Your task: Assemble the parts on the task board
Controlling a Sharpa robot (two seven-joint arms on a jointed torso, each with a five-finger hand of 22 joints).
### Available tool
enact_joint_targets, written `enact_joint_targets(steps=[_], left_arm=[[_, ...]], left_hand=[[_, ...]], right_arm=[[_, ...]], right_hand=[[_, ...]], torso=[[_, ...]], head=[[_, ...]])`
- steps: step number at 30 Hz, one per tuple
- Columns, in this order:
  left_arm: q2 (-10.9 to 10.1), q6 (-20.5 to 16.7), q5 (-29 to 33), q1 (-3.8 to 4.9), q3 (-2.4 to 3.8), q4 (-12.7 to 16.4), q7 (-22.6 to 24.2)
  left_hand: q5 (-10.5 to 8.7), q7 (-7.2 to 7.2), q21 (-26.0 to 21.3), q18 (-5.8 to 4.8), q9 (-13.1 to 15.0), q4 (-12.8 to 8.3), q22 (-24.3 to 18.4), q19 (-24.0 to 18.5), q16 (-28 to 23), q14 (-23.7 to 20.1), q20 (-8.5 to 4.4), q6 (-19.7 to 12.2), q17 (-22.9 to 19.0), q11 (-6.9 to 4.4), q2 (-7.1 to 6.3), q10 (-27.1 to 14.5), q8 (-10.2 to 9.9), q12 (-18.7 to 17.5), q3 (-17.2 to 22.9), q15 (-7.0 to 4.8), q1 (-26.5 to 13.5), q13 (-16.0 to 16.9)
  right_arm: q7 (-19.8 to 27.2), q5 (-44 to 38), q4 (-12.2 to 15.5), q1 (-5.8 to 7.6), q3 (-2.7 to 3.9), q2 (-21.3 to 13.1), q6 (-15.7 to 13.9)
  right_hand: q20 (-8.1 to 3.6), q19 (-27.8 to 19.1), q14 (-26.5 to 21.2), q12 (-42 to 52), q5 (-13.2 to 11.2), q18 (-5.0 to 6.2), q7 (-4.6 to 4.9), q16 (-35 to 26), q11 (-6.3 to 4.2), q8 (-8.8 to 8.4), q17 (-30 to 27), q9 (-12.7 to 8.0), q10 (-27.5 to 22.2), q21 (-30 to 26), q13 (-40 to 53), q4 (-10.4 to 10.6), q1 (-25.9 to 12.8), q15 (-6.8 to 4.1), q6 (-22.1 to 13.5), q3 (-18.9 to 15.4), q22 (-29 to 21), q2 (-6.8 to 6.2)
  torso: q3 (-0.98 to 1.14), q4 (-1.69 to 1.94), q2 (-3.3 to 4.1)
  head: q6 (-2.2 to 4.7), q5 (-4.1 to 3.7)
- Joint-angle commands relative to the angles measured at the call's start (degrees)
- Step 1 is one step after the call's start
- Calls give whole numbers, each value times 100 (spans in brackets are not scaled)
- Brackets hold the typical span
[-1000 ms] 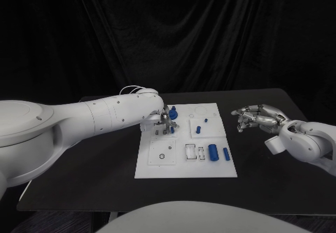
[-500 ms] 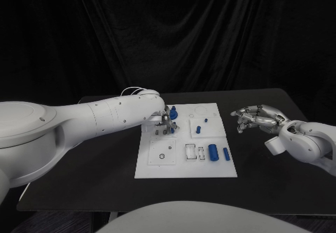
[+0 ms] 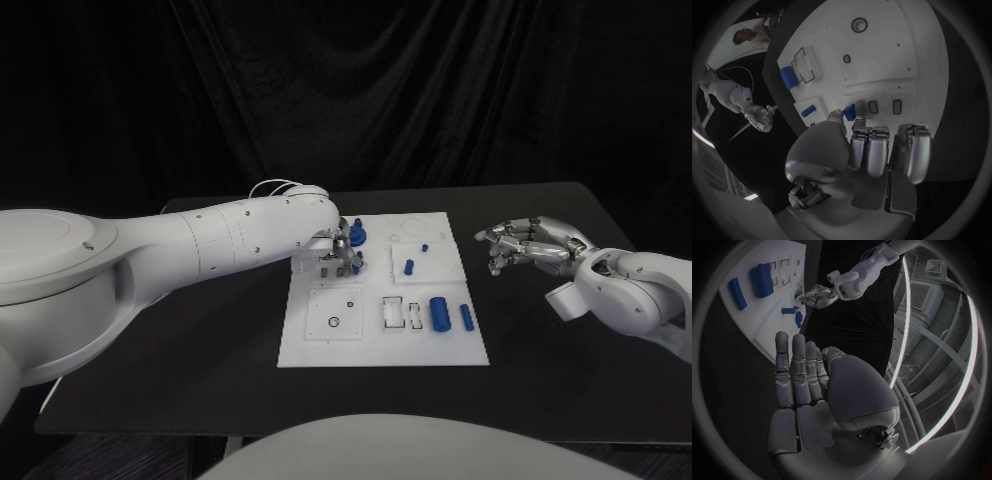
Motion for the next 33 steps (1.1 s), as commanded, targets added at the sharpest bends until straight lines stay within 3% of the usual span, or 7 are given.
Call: enact_joint_targets(steps=[1,17,24,27,32,33], left_arm=[[11,38,42,-11,6,1,26],[-19,63,42,-12,6,6,22],[-28,74,42,-13,6,20,17],[-34,74,42,-13,6,22,14],[-54,64,42,-14,6,27,9],[-59,60,42,-14,6,31,8]], left_hand=[[66,-28,-33,118,20,10,1040,2,15,605,-33,17,1509,-44,-2,601,9,9,34,-49,61,1491],[578,-79,-53,120,208,29,1045,2,15,605,-77,46,1509,-92,-104,601,119,9,250,-94,126,1491],[841,-148,-66,121,515,31,1053,6,15,605,-127,45,1509,-152,-210,601,378,9,473,-145,122,1491],[758,-171,-78,123,642,35,1055,3,15,605,-153,-18,1509,-175,-267,601,441,9,774,-174,186,1491],[848,-178,-89,123,760,35,1064,5,15,605,-170,-40,1509,-186,-443,601,484,9,1228,-186,156,1491],[873,-184,-96,123,814,33,1068,5,15,605,-174,-39,1509,-186,-552,601,501,9,1487,-192,118,1491]], right_arm=[[-76,-35,6,-17,4,0,30],[-140,-35,-6,-30,4,0,53],[-183,-35,-5,-69,4,-7,100],[-191,-35,-10,-92,4,-14,107],[-202,-35,-19,-127,4,-31,108],[-203,-35,-20,-131,4,-34,107]], right_hand=[[-22,-17,-41,26,46,94,-1,29,7,40,-10,-9,-46,33,-14,-6,67,-18,-35,49,12,-4],[-24,-37,-64,50,141,93,5,59,11,86,-61,-19,-65,60,-56,-24,176,-17,-55,118,50,-41],[-25,-42,-71,54,162,93,8,64,13,94,-73,-22,-72,67,-66,-29,200,-17,-62,134,60,-48],[-25,-45,-75,54,169,93,9,65,14,97,-77,-23,-77,69,-70,-30,209,-16,-65,139,63,-52],[-24,-52,-85,54,185,92,13,66,18,102,-88,-26,-86,73,-79,-31,225,-13,-75,150,71,-59],[-24,-52,-85,54,185,92,13,66,18,102,-88,-26,-86,73,-79,-31,225,-13,-75,150,71,-59]], torso=[[0,1,-1],[0,0,2],[0,1,0],[1,1,2],[0,2,2],[1,1,2]], head=[[0,2],[0,11],[0,33],[0,27],[0,22],[0,24]])
